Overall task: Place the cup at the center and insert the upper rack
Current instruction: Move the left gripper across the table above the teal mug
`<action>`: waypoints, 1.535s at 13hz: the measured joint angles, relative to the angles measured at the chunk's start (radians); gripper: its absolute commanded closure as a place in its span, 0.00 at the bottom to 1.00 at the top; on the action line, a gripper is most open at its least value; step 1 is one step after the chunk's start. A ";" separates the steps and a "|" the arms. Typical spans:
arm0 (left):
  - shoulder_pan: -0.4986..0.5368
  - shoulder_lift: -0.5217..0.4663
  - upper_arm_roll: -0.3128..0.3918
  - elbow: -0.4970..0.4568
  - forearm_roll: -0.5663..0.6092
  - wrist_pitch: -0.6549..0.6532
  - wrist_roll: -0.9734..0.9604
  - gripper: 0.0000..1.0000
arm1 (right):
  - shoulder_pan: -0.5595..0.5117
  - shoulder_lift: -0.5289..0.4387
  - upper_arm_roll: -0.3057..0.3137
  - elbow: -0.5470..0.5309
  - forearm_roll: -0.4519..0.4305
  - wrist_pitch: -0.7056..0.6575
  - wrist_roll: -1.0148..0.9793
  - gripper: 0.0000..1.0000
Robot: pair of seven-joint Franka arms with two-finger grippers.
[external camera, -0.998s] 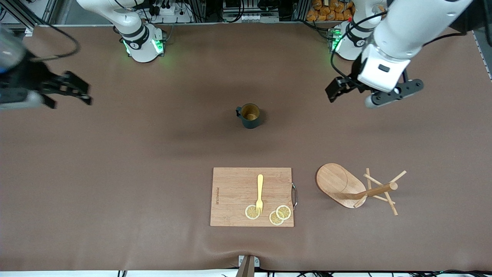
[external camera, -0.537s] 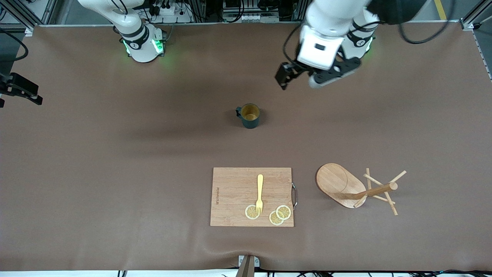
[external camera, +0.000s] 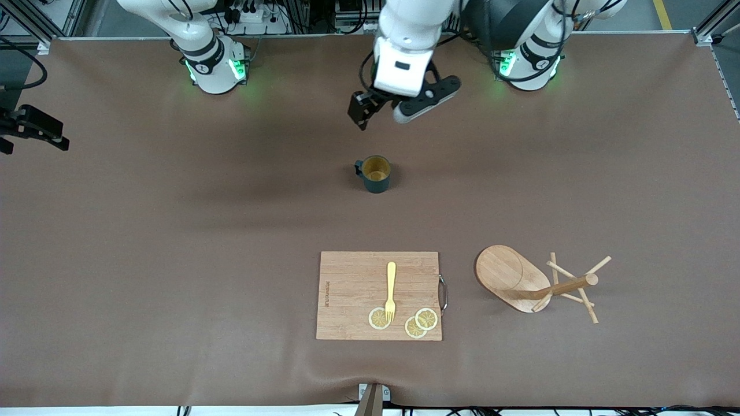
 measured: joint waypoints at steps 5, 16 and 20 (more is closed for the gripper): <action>-0.114 0.095 0.003 0.024 0.032 0.074 -0.187 0.18 | -0.020 0.000 -0.001 -0.010 0.054 -0.053 0.026 0.00; -0.301 0.275 0.008 0.031 0.234 0.225 -0.556 0.16 | -0.036 -0.001 0.001 -0.018 0.078 -0.066 0.027 0.00; -0.371 0.341 0.033 0.048 0.318 0.227 -0.645 0.16 | -0.036 -0.001 0.004 -0.020 0.079 -0.067 0.027 0.00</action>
